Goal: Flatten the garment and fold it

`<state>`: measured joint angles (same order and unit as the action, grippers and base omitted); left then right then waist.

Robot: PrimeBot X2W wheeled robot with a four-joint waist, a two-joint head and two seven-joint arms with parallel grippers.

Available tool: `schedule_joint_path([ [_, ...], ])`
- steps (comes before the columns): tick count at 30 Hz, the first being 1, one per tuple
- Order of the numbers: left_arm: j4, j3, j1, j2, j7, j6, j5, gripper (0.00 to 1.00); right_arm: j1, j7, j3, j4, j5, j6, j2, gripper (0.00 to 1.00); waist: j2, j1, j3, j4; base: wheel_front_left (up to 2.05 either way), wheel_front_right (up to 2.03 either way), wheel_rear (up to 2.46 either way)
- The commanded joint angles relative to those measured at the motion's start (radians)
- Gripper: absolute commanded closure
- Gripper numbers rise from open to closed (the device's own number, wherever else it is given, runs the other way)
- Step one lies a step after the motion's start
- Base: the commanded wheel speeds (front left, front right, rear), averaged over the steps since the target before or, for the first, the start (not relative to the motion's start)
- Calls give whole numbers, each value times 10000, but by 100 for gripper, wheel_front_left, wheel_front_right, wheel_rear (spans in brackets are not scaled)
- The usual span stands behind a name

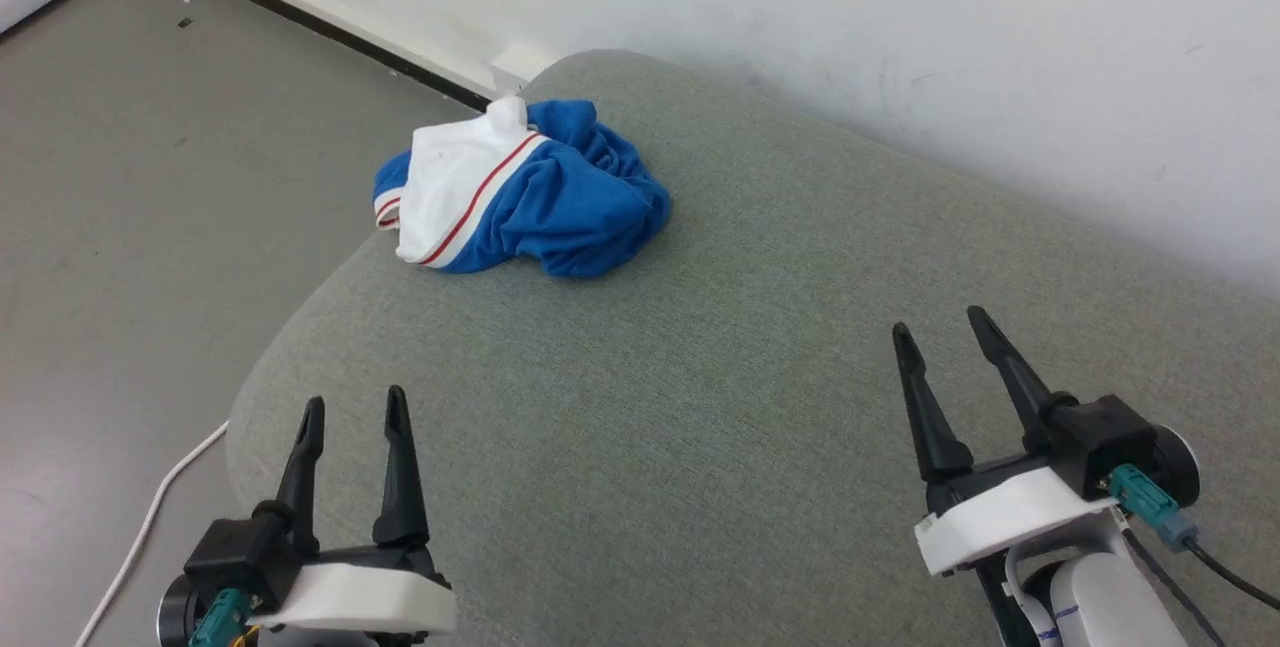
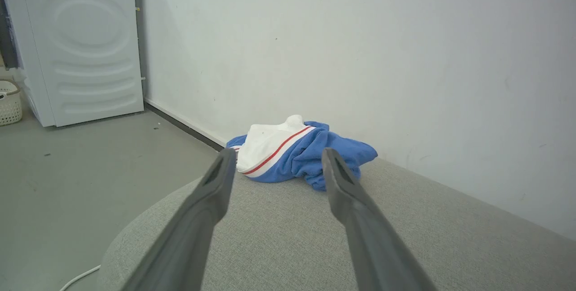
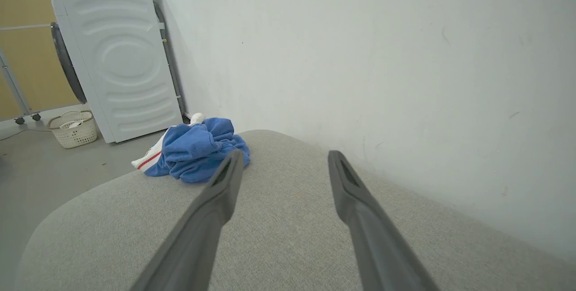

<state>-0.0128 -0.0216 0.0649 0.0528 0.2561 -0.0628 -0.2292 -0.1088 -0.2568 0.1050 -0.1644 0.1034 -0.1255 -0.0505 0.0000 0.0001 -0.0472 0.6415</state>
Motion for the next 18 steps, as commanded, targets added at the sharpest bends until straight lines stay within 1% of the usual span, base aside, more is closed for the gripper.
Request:
schedule_joint_path([
  [1,18,-19,23,-26,57,-53,-14,0,-152,-49,-11,6,-64,-52,3,0,0,-1,-4,-1,0,0,0],
  [9,52,-41,55,-26,57,-61,-38,0,-149,-49,-41,45,-62,-52,3,0,0,-1,-14,-66,0,0,0],
  [12,-118,-54,-109,-26,57,-81,-811,0,-132,-49,-99,93,-34,-52,3,0,0,-1,-47,-92,0,0,0],
  [14,-310,-171,-451,-26,57,97,-1342,0,-109,-49,-173,160,-77,-52,3,0,0,-1,-109,-60,0,0,0],
  [16,-279,-353,-989,139,40,408,-1214,0,-117,10,-236,291,-187,-52,3,0,0,-1,-228,-33,0,0,0],
  [18,-388,-403,-1796,389,-320,518,-1140,0,-173,181,-276,563,-344,-52,3,0,0,-1,-404,-28,0,0,0],
])
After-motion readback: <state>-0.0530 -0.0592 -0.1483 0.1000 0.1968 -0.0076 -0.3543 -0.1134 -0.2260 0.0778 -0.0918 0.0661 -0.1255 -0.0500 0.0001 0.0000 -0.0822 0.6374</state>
